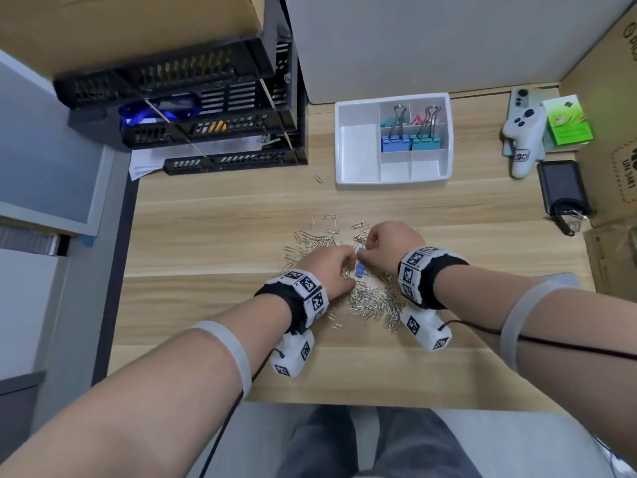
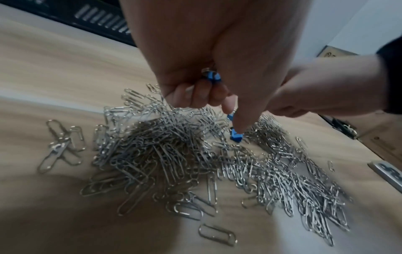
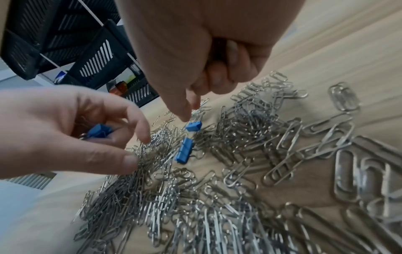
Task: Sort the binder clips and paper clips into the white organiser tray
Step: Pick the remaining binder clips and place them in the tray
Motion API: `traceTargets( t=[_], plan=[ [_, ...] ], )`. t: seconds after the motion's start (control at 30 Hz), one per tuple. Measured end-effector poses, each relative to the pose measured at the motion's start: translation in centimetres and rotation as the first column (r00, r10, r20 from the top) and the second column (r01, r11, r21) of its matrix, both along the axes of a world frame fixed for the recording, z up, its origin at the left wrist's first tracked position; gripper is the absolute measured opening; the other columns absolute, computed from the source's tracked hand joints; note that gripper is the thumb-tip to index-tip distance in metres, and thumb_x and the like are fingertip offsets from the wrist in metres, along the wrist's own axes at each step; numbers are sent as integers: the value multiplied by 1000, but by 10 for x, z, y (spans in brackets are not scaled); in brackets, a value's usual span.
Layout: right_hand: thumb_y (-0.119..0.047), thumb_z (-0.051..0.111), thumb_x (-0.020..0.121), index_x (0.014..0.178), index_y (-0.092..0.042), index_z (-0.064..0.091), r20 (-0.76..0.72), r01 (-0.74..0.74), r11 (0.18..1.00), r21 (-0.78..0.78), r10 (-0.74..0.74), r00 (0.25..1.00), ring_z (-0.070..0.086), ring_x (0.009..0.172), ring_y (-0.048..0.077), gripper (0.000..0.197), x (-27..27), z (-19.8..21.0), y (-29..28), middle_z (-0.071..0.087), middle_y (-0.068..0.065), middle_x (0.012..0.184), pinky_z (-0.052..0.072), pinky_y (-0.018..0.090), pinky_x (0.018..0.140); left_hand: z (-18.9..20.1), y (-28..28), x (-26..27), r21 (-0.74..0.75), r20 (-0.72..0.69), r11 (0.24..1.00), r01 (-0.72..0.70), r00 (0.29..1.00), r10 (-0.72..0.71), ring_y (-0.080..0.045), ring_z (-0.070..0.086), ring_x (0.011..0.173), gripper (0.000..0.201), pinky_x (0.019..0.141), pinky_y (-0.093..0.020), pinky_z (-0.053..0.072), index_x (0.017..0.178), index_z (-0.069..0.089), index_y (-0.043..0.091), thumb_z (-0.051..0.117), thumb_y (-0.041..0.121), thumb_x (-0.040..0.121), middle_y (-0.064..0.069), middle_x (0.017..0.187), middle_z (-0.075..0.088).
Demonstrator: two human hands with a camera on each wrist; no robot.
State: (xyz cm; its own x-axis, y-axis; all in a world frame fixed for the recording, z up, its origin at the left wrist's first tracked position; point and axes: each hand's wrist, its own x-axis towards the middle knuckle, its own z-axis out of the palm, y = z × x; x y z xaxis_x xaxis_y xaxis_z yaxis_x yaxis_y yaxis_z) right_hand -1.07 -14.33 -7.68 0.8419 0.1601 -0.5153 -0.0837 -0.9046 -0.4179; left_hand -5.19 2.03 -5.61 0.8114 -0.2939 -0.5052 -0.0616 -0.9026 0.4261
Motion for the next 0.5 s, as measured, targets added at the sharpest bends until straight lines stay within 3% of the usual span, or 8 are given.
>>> traceTargets(
  t=[0.1, 0.3, 0.4, 0.5],
  plan=[
    [-53, 68, 69, 72, -18, 64, 2, 12, 997, -75, -12, 1000, 63, 64, 20, 36, 3, -4, 4, 66, 0, 70, 58, 33, 63, -2, -9, 2, 32, 79, 996, 87, 993, -89, -15, 60, 74, 25, 61, -27, 48, 105, 60, 28, 69, 28, 82, 12, 78, 59],
    [-44, 70, 66, 66, -13, 62, -79, 32, 998, -54, -36, 996, 63, 60, 24, 33, 9, -1, 1, 64, 3, 64, 57, 31, 59, -7, -9, 7, 97, 154, 966, 241, 955, -254, -18, 65, 83, 22, 71, -32, 55, 107, 63, 32, 61, 27, 86, 7, 92, 69],
    [-38, 67, 62, 52, -14, 43, -138, 47, 999, -22, -50, 989, 44, 46, 22, 35, 14, 3, -3, 45, 1, 49, 37, 24, 44, -10, -10, 9, 111, 148, 951, 287, 942, -301, -18, 66, 88, 24, 73, -31, 54, 110, 65, 33, 61, 32, 87, 7, 97, 71],
    [-35, 70, 60, 49, -16, 38, -218, 84, 996, 10, -80, 973, 34, 44, 21, 39, 19, 7, -8, 37, 0, 47, 27, 23, 43, -12, -13, 13, 107, 127, 951, 290, 945, -303, -19, 67, 89, 26, 76, -34, 56, 113, 67, 34, 62, 38, 87, 7, 98, 72]
  ],
)
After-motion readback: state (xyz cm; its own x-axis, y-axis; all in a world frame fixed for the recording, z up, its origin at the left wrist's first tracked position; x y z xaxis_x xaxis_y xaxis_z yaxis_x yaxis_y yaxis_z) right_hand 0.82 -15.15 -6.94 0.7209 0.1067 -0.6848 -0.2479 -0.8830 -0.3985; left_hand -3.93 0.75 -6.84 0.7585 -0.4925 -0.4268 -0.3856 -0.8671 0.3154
